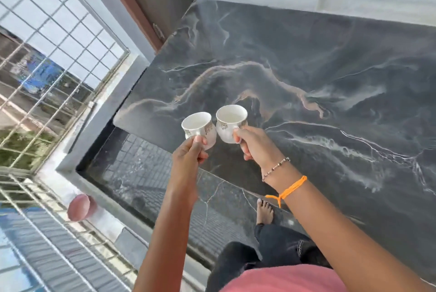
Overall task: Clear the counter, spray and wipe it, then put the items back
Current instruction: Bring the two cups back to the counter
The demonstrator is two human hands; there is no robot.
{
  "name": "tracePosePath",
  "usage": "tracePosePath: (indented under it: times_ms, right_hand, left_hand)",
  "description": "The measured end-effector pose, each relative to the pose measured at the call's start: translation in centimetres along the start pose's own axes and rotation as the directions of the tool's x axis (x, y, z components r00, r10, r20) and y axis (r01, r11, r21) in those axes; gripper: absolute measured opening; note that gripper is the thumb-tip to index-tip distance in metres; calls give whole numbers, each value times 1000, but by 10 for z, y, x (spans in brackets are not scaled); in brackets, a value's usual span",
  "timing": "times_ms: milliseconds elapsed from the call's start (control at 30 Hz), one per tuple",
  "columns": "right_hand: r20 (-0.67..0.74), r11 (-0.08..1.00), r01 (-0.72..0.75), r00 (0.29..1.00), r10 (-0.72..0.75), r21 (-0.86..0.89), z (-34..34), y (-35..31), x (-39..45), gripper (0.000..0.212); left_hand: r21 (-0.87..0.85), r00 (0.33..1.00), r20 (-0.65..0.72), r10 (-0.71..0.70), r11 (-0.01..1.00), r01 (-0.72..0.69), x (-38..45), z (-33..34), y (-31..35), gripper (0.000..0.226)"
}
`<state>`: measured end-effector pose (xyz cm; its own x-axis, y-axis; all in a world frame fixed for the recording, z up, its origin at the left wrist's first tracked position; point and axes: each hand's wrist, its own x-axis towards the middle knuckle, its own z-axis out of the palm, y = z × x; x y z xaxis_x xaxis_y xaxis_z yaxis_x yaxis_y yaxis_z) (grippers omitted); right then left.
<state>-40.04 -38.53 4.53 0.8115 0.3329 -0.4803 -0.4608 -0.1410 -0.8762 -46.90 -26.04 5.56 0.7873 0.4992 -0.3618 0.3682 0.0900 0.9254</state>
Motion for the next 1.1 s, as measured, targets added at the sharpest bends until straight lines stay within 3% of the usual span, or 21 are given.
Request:
tracePosePath:
  times_ms: [200,400,700,967,1100]
  right_hand:
    - [-12,998,-19,1000,19,-59,28,-28,70,33]
    - [-173,996,-38,985,24,-77,69,-65,170,33]
    - [-472,990,-13,880,-55,-139,125,-114,328,33]
    - [-593,994,38,800,-93,-104,129,-133,407,32]
    - [-614,996,34,786,-80,-86,127,-147,435,30]
  left_hand:
    - [-18,998,33,-51,999,51,95,-25,23,34]
    - [31,978,200,-63,998,58,227,-37,48,46]
    - [183,887,459,51,972,-150,419,-34,100,32]
    - [164,813,575,90,961,-222,508,-20,104,31]
    - [205,814,574,87,947,-246,530,-3,110,32]
